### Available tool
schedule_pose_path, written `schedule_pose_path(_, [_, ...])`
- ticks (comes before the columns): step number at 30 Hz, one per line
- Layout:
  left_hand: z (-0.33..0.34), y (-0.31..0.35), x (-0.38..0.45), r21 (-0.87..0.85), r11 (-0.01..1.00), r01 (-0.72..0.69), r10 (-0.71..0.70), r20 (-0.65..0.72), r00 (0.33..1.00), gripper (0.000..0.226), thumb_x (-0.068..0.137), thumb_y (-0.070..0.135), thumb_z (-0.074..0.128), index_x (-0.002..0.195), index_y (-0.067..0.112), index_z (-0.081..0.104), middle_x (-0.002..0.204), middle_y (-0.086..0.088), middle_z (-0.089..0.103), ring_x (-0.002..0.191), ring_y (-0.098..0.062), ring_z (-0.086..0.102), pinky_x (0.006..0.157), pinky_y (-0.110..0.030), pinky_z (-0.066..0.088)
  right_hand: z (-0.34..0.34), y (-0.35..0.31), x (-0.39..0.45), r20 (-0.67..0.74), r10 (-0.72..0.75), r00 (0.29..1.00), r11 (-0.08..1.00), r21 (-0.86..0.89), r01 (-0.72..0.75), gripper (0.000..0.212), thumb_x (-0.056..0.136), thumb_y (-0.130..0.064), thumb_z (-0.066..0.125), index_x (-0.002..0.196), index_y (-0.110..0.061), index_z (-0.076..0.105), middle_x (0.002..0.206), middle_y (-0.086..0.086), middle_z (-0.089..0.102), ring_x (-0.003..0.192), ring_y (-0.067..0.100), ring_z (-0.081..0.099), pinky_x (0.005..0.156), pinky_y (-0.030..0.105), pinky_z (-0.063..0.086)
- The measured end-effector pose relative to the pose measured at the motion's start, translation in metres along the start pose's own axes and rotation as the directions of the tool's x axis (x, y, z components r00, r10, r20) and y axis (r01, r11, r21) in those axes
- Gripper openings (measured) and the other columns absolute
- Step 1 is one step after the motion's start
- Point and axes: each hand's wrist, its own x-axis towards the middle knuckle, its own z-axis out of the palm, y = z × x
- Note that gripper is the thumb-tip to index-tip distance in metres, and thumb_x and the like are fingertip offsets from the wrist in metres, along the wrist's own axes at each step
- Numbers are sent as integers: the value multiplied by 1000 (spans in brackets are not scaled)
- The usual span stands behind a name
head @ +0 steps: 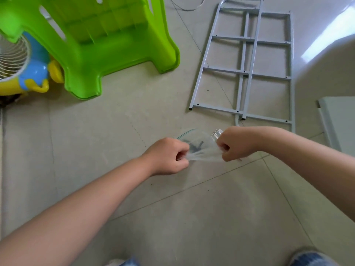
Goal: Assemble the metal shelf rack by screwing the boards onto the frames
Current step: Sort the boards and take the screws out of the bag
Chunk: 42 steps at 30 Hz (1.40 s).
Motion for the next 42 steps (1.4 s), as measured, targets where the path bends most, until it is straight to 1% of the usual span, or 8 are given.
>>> schedule_pose_path(9, [-17,-1,4,-95,994,-51,34,-181,983,14,56,42,31,50,30,26,44,7,32,46,-7,35,49,-17,26,-16,9,-14,-99,-4,995,993,114,15,26,84,-19,48,60,-17,37,64,-1,45,54,13,36,54,21,30])
schedule_pose_path(14, [-31,6,13,-393,918,49,-183,-312,932,15,63,22,46,51,20,37,41,7,35,48,-9,32,48,-19,25,-35,20,-24,-247,51,968,922,385,49,24,84,-13,51,62,-12,39,62,3,43,57,14,49,62,28,36])
schedule_pose_path(20, [-40,17,16,-453,891,31,-213,-355,910,16,65,21,48,52,17,39,47,6,35,50,-10,32,48,-19,26,-38,28,-30,-264,66,962,860,505,79,29,83,-11,52,57,-13,41,59,1,43,59,16,47,66,30,37])
schedule_pose_path(26, [-35,21,27,-512,856,77,-270,-314,910,24,84,12,57,62,16,49,53,0,49,48,-10,44,51,-18,39,-43,32,-44,-391,20,920,851,489,189,26,81,-6,61,59,-5,48,111,-12,54,79,-14,52,77,6,36])
schedule_pose_path(30, [-29,24,40,-522,846,105,-291,-287,913,27,91,6,50,72,24,53,60,3,60,45,-2,55,49,-12,41,-41,37,-50,-498,95,862,862,475,179,17,80,-7,62,68,1,53,66,-9,52,58,5,46,57,17,36])
schedule_pose_path(35, [-16,35,64,-544,820,177,-300,-144,943,24,91,7,50,113,17,53,100,-2,58,90,-14,63,84,-29,47,-34,35,-61,-529,155,835,984,9,-177,34,79,-7,48,56,-18,27,59,-2,32,61,23,37,50,26,26])
schedule_pose_path(38, [1,36,74,-363,892,269,-301,-32,953,32,92,13,49,124,11,51,113,-6,56,101,-20,56,88,-26,42,-15,38,-66,-335,416,845,878,-94,-470,14,83,-5,45,72,-15,49,66,-3,39,69,23,50,53,24,38])
schedule_pose_path(42, [29,37,81,33,956,292,-294,141,945,39,93,18,45,132,14,46,130,-7,53,118,-22,51,93,-26,40,40,54,-45,-145,611,778,766,-137,-628,28,85,-3,47,109,-10,60,109,3,59,100,26,60,75,32,51])
